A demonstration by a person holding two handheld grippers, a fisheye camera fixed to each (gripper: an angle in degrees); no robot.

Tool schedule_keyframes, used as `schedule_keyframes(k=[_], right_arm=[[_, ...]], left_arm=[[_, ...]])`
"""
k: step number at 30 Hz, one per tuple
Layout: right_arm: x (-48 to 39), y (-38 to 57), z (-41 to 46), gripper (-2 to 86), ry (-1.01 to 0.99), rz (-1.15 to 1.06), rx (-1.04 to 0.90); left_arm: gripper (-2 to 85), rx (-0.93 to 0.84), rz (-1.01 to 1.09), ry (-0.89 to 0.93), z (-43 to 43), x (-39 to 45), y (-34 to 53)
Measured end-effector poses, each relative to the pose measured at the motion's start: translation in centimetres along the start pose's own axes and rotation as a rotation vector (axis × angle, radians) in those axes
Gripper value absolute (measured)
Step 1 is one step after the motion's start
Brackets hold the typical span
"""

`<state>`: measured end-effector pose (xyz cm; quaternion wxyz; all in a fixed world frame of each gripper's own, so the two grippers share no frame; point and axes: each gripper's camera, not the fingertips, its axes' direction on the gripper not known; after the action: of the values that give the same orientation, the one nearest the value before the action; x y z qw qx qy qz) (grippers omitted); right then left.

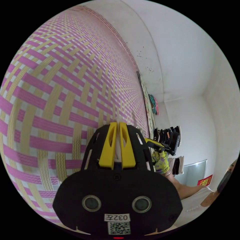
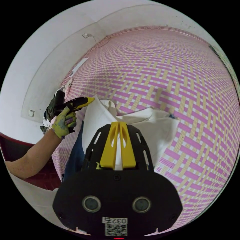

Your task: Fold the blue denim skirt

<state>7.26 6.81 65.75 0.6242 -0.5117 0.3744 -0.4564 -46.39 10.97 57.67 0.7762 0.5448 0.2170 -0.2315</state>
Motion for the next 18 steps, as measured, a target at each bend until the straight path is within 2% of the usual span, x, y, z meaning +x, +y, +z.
schedule_keyframes(k=[7, 9, 11, 13, 15, 18], right_arm=[[4.5, 0.7, 1.0, -0.2, -0.011, 0.141, 0.004], [5.2, 1.1, 1.4, 1.4, -0.042, 0.171, 0.017], [4.8, 2.2, 0.0, 4.5, -0.013, 0.185, 0.102], [3.1, 3.8, -1.7, 4.0, -0.016, 0.120, 0.179], [0.7, 5.8, -2.1, 1.5, -0.061, 0.009, 0.200], [-2.0, 8.2, 0.5, -0.4, -0.051, -0.118, 0.114]], left_arm=[[-0.7, -0.114, -0.019, -0.076, 3.0, 0.0, -1.9], [0.4, -0.101, -0.021, -0.054, 2.9, 0.1, -2.0], [0.5, 0.033, 0.051, -0.059, -0.1, 2.2, -0.9], [0.0, 0.109, 0.154, -0.111, -2.3, 4.9, 0.8], [-0.5, 0.086, 0.261, -0.141, -2.3, 7.3, 2.3], [-0.8, -0.112, 0.327, -0.084, 1.8, 7.9, 3.2]])
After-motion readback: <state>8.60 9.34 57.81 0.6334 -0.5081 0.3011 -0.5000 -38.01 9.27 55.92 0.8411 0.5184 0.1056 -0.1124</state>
